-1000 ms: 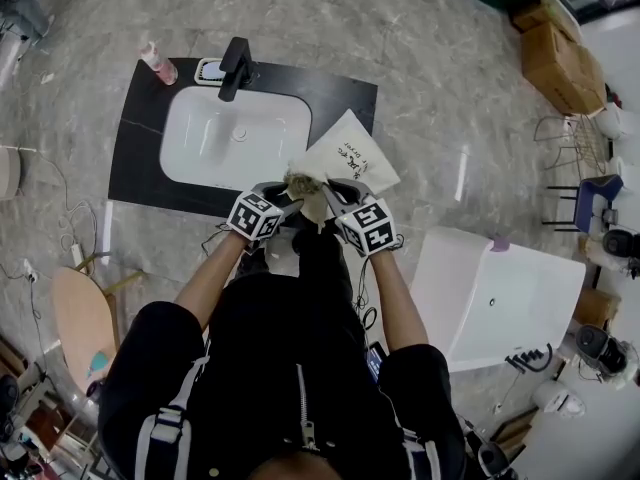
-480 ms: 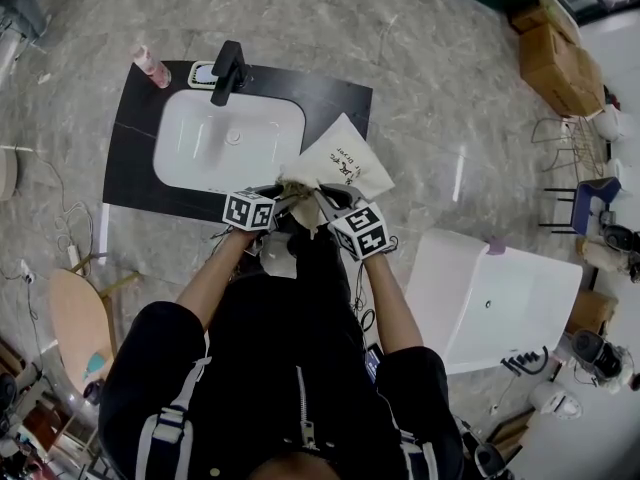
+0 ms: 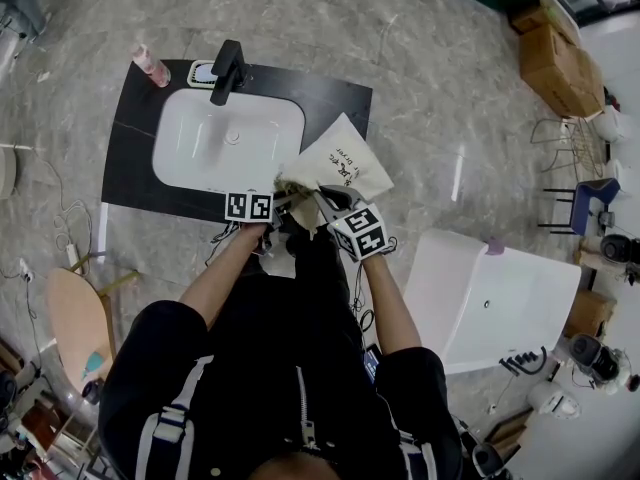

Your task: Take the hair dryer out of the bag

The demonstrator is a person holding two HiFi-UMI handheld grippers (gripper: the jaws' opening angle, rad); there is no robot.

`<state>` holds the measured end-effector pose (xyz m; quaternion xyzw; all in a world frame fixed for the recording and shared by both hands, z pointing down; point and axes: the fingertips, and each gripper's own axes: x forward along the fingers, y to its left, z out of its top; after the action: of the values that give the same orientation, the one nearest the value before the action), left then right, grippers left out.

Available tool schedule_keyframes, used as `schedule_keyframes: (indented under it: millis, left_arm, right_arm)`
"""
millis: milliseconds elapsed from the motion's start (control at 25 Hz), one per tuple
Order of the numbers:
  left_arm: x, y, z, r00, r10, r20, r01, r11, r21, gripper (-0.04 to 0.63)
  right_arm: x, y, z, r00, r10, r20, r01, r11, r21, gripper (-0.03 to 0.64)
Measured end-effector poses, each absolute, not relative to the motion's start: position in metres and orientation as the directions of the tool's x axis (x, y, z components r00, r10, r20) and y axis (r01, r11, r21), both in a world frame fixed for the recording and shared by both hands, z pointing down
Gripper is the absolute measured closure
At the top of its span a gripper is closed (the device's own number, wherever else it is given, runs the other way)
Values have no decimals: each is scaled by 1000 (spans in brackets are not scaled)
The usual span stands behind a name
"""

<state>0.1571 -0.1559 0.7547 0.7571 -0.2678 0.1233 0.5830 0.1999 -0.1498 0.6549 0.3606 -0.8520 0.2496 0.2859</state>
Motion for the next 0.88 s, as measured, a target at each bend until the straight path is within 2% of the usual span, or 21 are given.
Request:
schedule_keyframes:
  millis: [200,880]
  left_arm:
    - [157,-156,754,832,-274,483,-530,-130,838,480]
    - [148,-141,737,857,-243,455,-504,-206,839,494]
  right_arm:
    - [199,-149,657,-568,-475,672,-764,609,-214,575]
    - [193,-145,665,-530,-484,696,-790,581,-198,575]
